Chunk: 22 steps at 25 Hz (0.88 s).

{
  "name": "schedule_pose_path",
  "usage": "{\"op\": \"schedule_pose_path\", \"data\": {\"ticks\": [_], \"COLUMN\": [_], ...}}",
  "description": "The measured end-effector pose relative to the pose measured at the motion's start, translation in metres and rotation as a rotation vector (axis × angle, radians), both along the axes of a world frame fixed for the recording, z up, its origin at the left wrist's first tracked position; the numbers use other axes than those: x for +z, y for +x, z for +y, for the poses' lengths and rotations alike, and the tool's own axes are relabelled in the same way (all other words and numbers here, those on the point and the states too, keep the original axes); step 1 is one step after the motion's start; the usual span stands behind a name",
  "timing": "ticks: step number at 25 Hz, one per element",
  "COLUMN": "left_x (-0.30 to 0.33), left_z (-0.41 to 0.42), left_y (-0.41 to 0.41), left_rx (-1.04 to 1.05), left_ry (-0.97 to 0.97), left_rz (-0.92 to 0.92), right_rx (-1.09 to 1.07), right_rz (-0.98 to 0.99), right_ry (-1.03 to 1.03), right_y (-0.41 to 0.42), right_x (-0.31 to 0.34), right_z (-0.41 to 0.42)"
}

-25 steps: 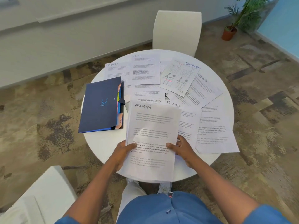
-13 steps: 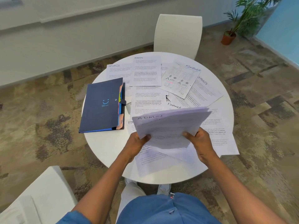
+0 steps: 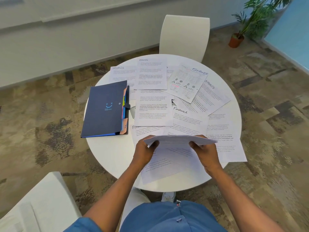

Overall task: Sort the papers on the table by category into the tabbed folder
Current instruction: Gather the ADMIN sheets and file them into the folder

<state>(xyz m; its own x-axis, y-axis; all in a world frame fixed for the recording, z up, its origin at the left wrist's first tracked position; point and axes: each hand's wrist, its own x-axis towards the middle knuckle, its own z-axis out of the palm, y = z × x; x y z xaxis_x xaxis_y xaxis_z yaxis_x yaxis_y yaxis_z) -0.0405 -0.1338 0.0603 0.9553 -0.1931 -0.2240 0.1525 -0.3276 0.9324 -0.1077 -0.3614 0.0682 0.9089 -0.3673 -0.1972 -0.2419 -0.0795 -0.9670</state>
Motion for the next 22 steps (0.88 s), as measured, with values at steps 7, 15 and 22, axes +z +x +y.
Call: {"op": "schedule_pose_path", "data": {"ticks": [7, 15, 22], "left_x": [-0.008, -0.011, -0.011], "left_z": [-0.003, -0.002, -0.001], "left_y": [0.007, 0.005, 0.004], "left_rx": [0.075, 0.154, 0.245], "left_ry": [0.115, 0.197, 0.179], "left_rz": [0.005, -0.008, -0.044], "right_rx": [0.000, 0.045, -0.032], "right_rz": [0.055, 0.004, 0.086], "right_ry": [-0.013, -0.230, -0.250], "right_y": [0.007, 0.011, 0.020], "right_x": [-0.012, -0.011, -0.015], "right_z": [-0.001, 0.006, 0.006]}}
